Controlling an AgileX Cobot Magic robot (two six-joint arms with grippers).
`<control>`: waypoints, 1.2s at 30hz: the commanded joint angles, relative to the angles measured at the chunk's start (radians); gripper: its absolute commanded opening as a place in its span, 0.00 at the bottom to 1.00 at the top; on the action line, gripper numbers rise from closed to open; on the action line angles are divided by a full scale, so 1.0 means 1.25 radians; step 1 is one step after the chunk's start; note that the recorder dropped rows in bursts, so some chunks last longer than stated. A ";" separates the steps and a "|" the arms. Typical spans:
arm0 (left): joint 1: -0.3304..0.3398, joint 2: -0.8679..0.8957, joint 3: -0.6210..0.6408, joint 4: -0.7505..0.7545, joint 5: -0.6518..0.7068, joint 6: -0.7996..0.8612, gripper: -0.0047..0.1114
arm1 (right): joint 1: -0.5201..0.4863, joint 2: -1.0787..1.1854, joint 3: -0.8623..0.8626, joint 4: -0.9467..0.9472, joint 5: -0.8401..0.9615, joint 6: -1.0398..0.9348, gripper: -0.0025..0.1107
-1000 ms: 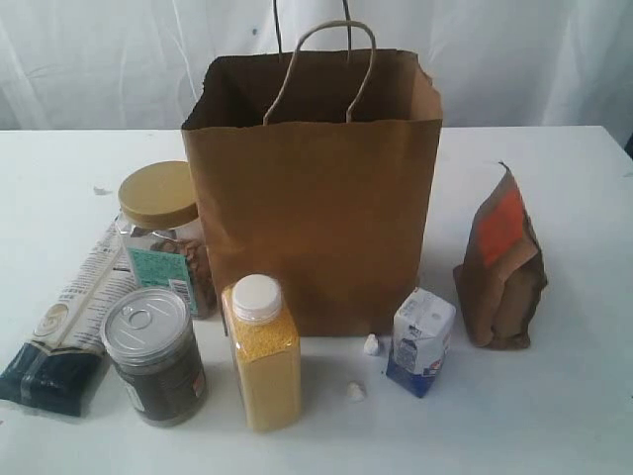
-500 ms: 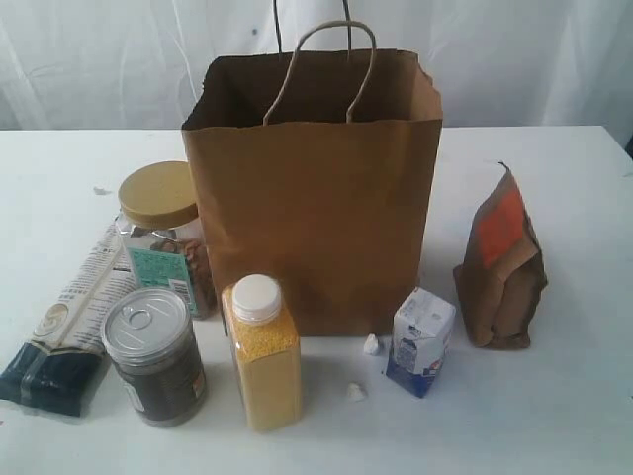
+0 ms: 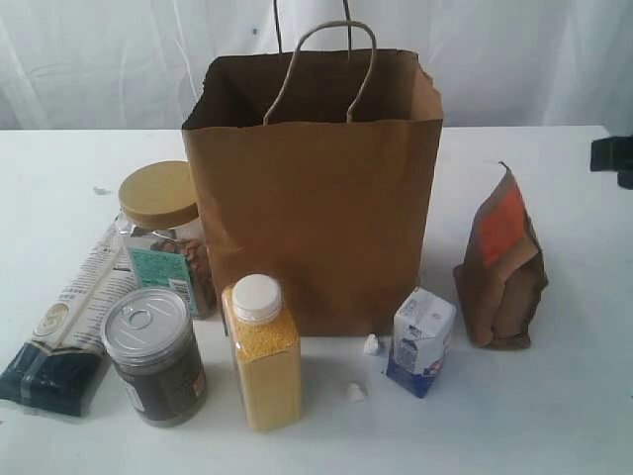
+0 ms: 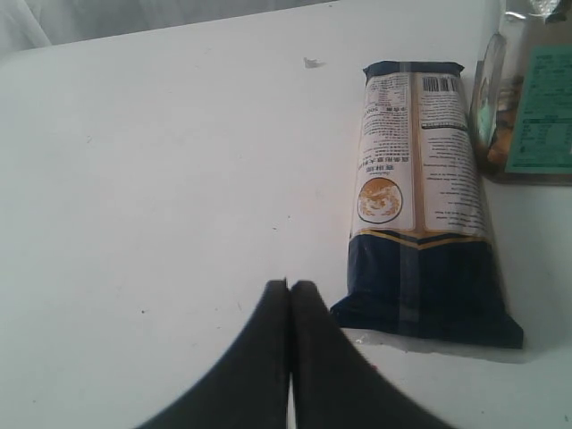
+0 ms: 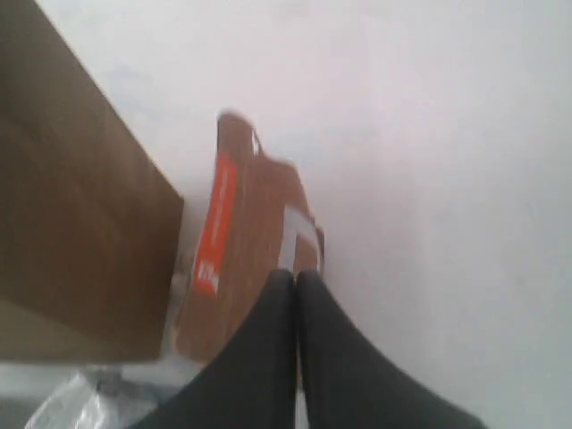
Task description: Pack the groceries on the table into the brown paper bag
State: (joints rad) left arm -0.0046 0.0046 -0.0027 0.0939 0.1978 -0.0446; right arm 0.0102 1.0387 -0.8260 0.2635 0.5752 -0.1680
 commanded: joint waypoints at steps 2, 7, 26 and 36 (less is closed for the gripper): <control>0.002 -0.004 0.002 -0.002 -0.003 -0.003 0.04 | 0.001 0.000 -0.003 0.012 -0.046 -0.080 0.27; 0.002 -0.004 0.002 -0.002 -0.003 -0.003 0.04 | 0.001 0.000 -0.003 0.033 -0.056 -0.089 0.64; 0.002 -0.004 0.002 -0.002 -0.003 -0.003 0.04 | 0.109 0.225 -0.056 0.169 0.002 -0.224 0.64; 0.002 -0.004 0.002 -0.002 -0.003 -0.003 0.04 | 0.112 0.290 -0.056 0.168 -0.043 -0.199 0.64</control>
State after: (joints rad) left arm -0.0046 0.0046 -0.0027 0.0939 0.1978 -0.0446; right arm 0.1503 1.3811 -0.8880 0.4717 0.5488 -0.4305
